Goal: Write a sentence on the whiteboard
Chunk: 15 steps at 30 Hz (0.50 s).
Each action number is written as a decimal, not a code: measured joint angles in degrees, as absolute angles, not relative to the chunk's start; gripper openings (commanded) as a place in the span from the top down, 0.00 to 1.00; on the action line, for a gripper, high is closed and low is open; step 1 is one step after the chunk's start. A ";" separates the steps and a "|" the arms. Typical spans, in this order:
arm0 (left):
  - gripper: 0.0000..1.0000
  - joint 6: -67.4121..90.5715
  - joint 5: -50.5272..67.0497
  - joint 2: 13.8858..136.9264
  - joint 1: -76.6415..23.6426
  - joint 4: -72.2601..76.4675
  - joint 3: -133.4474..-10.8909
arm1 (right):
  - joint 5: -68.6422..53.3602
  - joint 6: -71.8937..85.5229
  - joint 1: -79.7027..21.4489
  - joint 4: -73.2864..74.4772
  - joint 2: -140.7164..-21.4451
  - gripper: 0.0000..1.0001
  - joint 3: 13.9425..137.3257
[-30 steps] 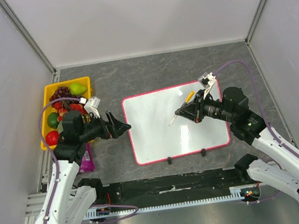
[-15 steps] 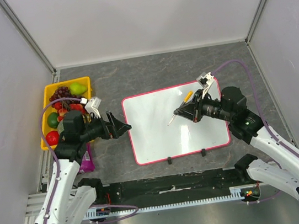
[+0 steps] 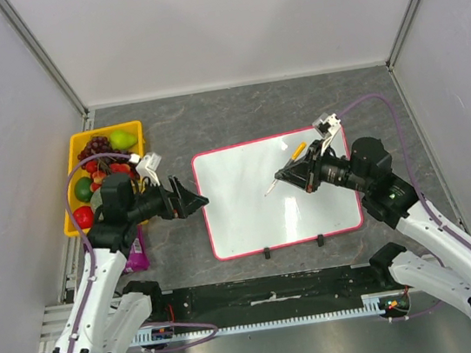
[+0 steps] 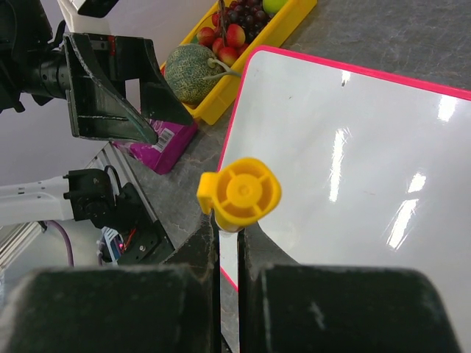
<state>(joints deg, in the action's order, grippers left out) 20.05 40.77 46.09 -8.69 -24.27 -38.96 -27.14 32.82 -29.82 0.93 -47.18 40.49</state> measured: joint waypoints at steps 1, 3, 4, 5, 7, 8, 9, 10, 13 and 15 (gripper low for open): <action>0.00 20.05 40.77 46.09 -8.69 -24.14 -38.96 | -27.16 32.84 -29.82 0.93 -47.11 1.00 40.49; 0.00 20.08 40.73 46.02 -8.69 -23.75 -38.96 | -27.18 32.86 -29.82 0.91 -47.05 1.00 40.49; 0.00 20.14 40.62 46.00 -8.69 -23.46 -38.94 | -27.16 32.84 -29.82 0.91 -47.03 1.00 40.49; 0.01 20.40 40.58 46.00 -8.69 -22.98 -38.76 | -27.18 32.82 -29.82 0.93 -47.03 1.00 40.49; 0.01 21.52 40.36 46.02 -8.69 -21.61 -37.82 | -27.24 32.77 -29.82 0.97 -47.03 1.00 40.49; 0.01 22.41 40.03 46.04 -8.69 -20.47 -36.99 | -27.27 32.75 -29.82 0.97 -47.03 1.00 40.49; 0.01 23.46 39.55 46.02 -8.69 -19.05 -35.79 | -27.29 32.69 -29.82 0.97 -47.03 1.00 40.49; 0.01 24.58 39.13 45.95 -8.69 -17.61 -34.46 | -27.29 32.58 -29.82 0.97 -47.03 1.00 40.49; 0.01 27.90 37.85 45.82 -8.69 -13.06 -29.56 | -27.40 32.56 -29.82 0.97 -47.03 1.00 40.51; 0.02 29.87 37.54 45.82 -8.69 -10.13 -26.55 | -27.75 32.62 -29.82 0.97 -47.05 1.00 40.51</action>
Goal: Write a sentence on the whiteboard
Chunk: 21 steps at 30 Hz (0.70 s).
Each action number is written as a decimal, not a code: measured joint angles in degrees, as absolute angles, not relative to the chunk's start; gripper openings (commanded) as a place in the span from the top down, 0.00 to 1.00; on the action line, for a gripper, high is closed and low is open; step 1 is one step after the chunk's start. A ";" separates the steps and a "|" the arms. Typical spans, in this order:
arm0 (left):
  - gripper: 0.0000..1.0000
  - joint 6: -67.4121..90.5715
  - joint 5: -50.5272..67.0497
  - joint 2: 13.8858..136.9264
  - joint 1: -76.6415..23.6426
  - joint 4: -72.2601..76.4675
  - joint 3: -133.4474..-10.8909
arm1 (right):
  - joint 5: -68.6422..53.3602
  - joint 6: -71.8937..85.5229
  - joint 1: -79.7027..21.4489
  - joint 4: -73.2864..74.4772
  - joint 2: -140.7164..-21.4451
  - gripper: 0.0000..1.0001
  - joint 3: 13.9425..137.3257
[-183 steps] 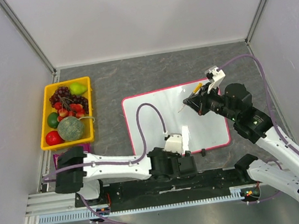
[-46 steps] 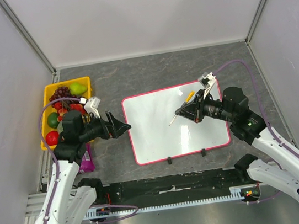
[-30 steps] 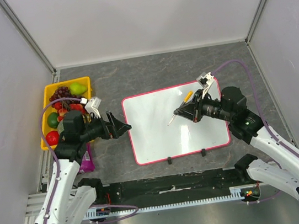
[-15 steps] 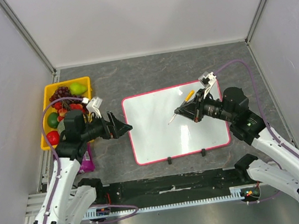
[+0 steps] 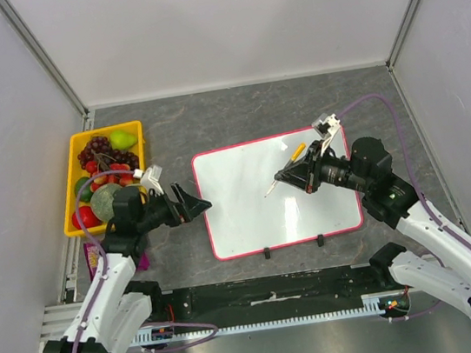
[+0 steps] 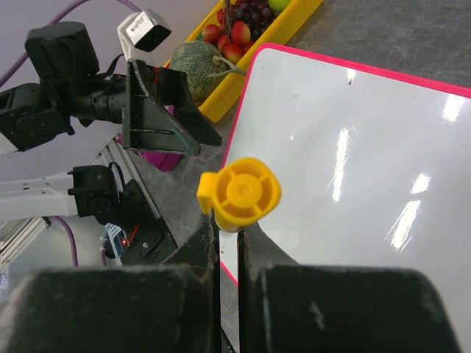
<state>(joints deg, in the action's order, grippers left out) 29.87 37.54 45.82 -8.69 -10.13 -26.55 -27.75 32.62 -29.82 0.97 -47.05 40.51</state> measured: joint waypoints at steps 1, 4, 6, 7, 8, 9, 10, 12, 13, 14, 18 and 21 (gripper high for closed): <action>0.02 30.74 37.63 45.93 -8.69 -8.54 -25.30 | -28.03 32.77 -29.82 0.95 -47.09 1.00 40.53; 0.02 32.49 38.17 46.89 -8.69 -3.22 -23.05 | -28.88 33.47 -29.82 0.73 -47.27 1.00 40.53; 0.04 33.30 39.11 47.92 -8.69 0.99 -21.80 | -29.19 33.93 -29.82 0.36 -47.37 1.00 40.53; 0.04 33.71 39.62 48.62 -8.69 3.29 -21.23 | -29.36 34.11 -29.82 0.14 -47.46 1.00 40.53; 0.05 34.06 39.97 49.30 -8.69 5.02 -20.86 | -29.63 34.24 -29.82 -0.08 -47.59 1.00 40.53; 0.05 34.63 40.75 50.50 -8.69 7.79 -20.34 | -29.74 34.46 -29.82 -0.32 -47.70 1.00 40.53; 0.05 34.98 41.06 51.35 -8.69 9.37 -20.10 | -29.82 34.65 -29.82 -0.47 -47.81 1.00 40.53; 0.06 35.59 41.69 53.25 -8.69 12.97 -19.62 | -29.98 35.00 -29.82 -0.62 -47.86 1.00 40.53; 0.06 35.83 42.11 54.26 -8.69 14.63 -19.42 | -29.98 35.14 -29.82 -0.73 -47.86 1.00 40.53; 0.07 36.07 42.33 55.44 -8.69 16.47 -19.25 | -29.98 35.20 -29.82 -0.86 -47.83 1.00 40.53; 0.10 36.60 42.70 59.07 -8.69 21.41 -19.05 | -29.98 35.40 -29.82 -0.89 -47.83 1.00 40.53; 0.11 36.75 43.09 61.23 -8.69 24.58 -18.79 | -29.98 35.40 -29.82 -0.89 -47.83 1.00 40.53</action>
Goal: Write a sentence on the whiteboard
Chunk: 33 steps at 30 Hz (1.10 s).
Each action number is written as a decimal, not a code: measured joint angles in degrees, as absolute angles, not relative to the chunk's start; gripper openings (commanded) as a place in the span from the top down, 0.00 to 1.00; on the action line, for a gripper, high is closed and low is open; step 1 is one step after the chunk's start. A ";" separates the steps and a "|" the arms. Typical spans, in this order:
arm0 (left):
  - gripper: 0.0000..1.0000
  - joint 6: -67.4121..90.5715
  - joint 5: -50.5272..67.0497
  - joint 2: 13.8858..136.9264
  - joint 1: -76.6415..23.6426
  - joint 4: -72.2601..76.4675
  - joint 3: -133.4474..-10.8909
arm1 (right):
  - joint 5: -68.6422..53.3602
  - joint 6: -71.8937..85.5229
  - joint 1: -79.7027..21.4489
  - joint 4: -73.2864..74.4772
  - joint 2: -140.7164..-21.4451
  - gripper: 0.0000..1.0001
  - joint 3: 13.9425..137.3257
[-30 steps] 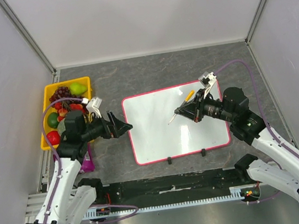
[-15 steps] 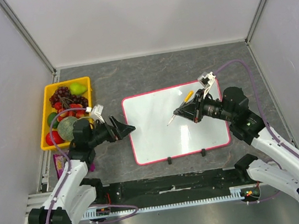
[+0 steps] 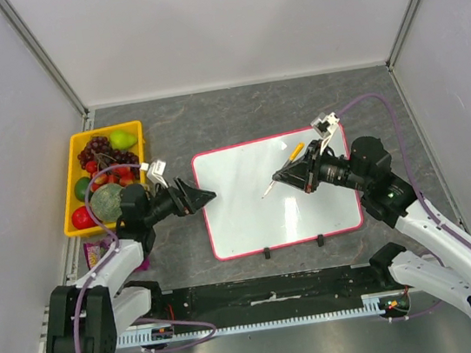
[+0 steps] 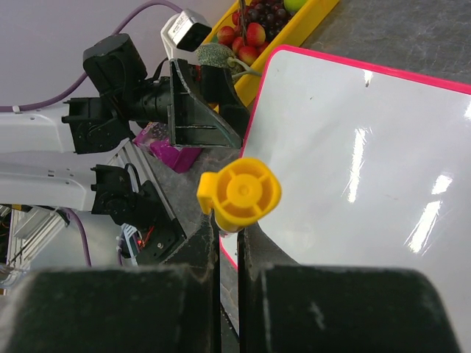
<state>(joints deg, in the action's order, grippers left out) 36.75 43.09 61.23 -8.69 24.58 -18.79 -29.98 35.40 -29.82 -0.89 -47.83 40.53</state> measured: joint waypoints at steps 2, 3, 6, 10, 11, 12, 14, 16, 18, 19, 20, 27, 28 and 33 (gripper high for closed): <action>0.12 36.84 43.66 62.59 -8.69 27.35 -18.15 | -29.98 35.40 -29.82 -0.86 -47.83 1.00 40.53; 0.13 36.84 43.81 63.16 -8.69 28.49 -17.85 | -29.95 35.38 -29.82 -0.86 -47.83 1.00 40.53; 0.14 36.84 44.29 64.86 -8.69 31.42 -17.26 | -29.89 35.20 -29.82 -0.84 -47.86 1.00 40.53; 0.18 36.88 45.23 68.53 -8.69 37.26 -16.34 | -29.65 34.52 -29.82 -0.80 -48.29 1.00 40.53; 0.19 36.91 45.50 69.78 -8.69 39.35 -15.84 | -29.50 34.28 -29.82 -0.80 -48.60 1.00 40.53; 0.20 36.95 45.87 71.29 -8.69 41.17 -15.44 | -29.36 33.93 -29.82 -0.78 -48.97 1.00 40.53; 0.26 37.10 46.89 74.54 -8.69 44.38 -15.16 | -28.42 33.32 -29.82 -0.73 -49.93 1.00 40.53; 0.32 37.58 48.49 78.28 -8.69 48.31 -15.14 | -27.77 32.67 -29.82 -0.73 -51.22 1.00 40.53; 0.32 38.87 50.24 81.97 -8.69 52.73 -15.14 | -27.03 32.18 -29.82 -0.73 -52.47 1.00 40.53; 0.32 39.70 51.13 83.79 -8.69 55.57 -15.07 | -26.85 31.92 -29.82 -0.73 -53.08 1.00 40.53; 0.32 40.95 51.70 85.78 -8.69 59.20 -14.90 | -26.76 31.79 -29.82 -0.75 -53.65 1.00 40.53; 0.40 46.57 55.66 94.37 -8.86 70.87 -14.09 | -25.34 30.79 -29.91 -0.95 -56.77 1.00 41.12; 0.43 47.29 56.16 95.00 -8.86 71.33 -14.09 | -25.10 30.70 -30.09 -1.21 -57.52 1.00 41.54; 0.53 48.88 58.02 95.50 -8.86 72.97 -14.09 | -22.87 30.13 -32.05 -2.63 -60.10 1.00 43.35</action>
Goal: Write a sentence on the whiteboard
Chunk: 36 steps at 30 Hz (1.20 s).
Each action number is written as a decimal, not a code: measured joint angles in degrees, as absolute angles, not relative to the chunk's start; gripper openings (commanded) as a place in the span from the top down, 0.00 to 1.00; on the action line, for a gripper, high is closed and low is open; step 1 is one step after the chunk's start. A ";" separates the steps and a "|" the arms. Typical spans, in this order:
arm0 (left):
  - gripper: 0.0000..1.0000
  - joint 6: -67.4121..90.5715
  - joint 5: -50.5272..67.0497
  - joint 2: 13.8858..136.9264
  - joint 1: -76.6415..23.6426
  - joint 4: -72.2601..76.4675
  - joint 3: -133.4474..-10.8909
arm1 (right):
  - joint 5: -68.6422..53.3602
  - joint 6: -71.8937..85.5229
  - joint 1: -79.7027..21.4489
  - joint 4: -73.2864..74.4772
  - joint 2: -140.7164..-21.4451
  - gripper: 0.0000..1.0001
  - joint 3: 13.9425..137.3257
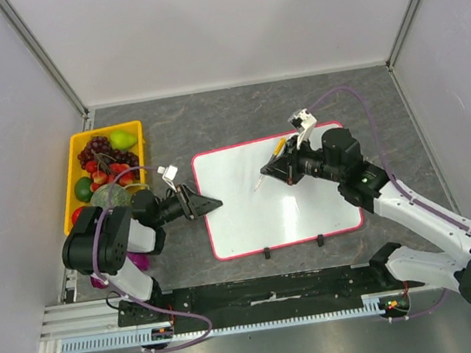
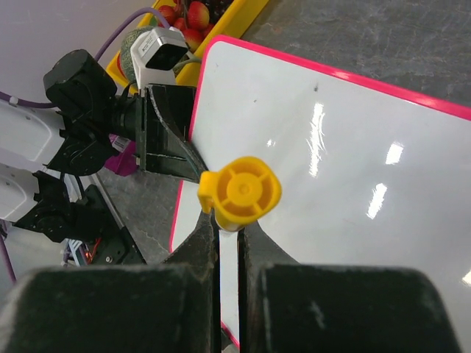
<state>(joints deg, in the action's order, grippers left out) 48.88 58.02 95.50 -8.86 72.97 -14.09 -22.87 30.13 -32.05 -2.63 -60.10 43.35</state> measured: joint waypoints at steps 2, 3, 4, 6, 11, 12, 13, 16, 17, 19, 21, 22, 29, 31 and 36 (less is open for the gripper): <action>0.59 48.84 58.43 94.76 -8.86 73.03 -14.06 | -21.12 29.61 -34.00 -2.87 -61.06 1.00 44.47; 0.63 48.80 58.54 94.19 -8.86 73.06 -14.06 | -20.49 29.32 -34.83 -3.01 -61.45 1.00 44.91; 0.66 48.60 58.59 93.21 -8.86 72.95 -14.06 | -19.51 28.93 -35.97 -3.11 -61.93 1.00 45.54; 0.75 47.92 58.54 90.89 -8.86 72.29 -14.04 | -18.09 28.40 -37.58 -3.68 -62.78 1.00 46.48; 0.98 46.96 59.16 87.37 -8.86 69.73 -13.96 | -14.92 27.20 -40.05 -5.76 -64.49 1.00 47.53; 0.98 47.53 59.68 87.00 -8.86 69.63 -13.96 | -14.11 26.96 -40.40 -6.11 -64.84 1.00 47.64; 0.98 48.14 60.18 86.63 -8.93 69.58 -13.96 | -13.43 26.81 -40.69 -6.48 -65.12 1.00 47.72; 0.98 48.82 60.42 86.08 -9.13 69.52 -13.98 | -10.87 26.02 -41.69 -7.42 -65.45 1.00 47.75; 0.98 48.82 60.42 86.06 -9.13 69.43 -13.98 | -9.74 25.71 -42.13 -7.86 -65.45 1.00 47.75; 0.98 48.82 60.40 86.06 -9.13 69.19 -13.96 | -7.57 25.12 -42.89 -9.08 -65.45 1.00 47.75; 0.98 48.82 60.40 86.06 -9.13 69.12 -13.96 | -5.96 24.49 -43.42 -10.07 -65.45 1.00 47.75; 0.98 48.82 60.40 86.06 -9.13 69.12 -13.96 | -5.21 24.32 -43.59 -10.61 -65.47 1.00 47.75; 0.98 48.80 60.40 85.69 -9.13 68.66 -13.96 | -0.56 22.87 -44.45 -15.07 -67.68 1.00 47.83; 0.98 48.80 60.40 85.65 -9.13 68.62 -13.98 | 0.62 22.74 -44.66 -15.99 -68.97 1.00 47.86; 0.98 48.77 60.38 85.65 -9.13 68.34 -13.98 | 2.50 22.44 -45.17 -16.88 -71.16 1.00 48.27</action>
<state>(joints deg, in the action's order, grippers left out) 48.77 60.38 85.65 -9.13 68.34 -13.98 2.50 22.44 -45.17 -16.88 -71.16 48.27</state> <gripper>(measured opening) 0.083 0.062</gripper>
